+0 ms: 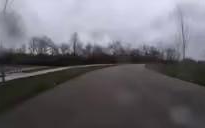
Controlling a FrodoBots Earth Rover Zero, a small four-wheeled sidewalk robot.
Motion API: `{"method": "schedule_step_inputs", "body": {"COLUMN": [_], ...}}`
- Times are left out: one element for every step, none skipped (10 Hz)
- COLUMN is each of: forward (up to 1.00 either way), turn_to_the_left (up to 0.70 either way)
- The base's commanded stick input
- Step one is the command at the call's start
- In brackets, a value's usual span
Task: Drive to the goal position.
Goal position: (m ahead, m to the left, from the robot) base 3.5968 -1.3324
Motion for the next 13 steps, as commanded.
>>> {"method": "schedule_step_inputs", "body": {"forward": [0.7,0.7,0.7,0.7,0.7,0.7,0.7,0.7,0.7,0.7,0.7,0.7,0.7], "turn_to_the_left": [0.0,0.0,0.0,-0.03,-0.07,-0.11,-0.14,-0.18,-0.22,-0.26,-0.3,-0.34,-0.25]}}
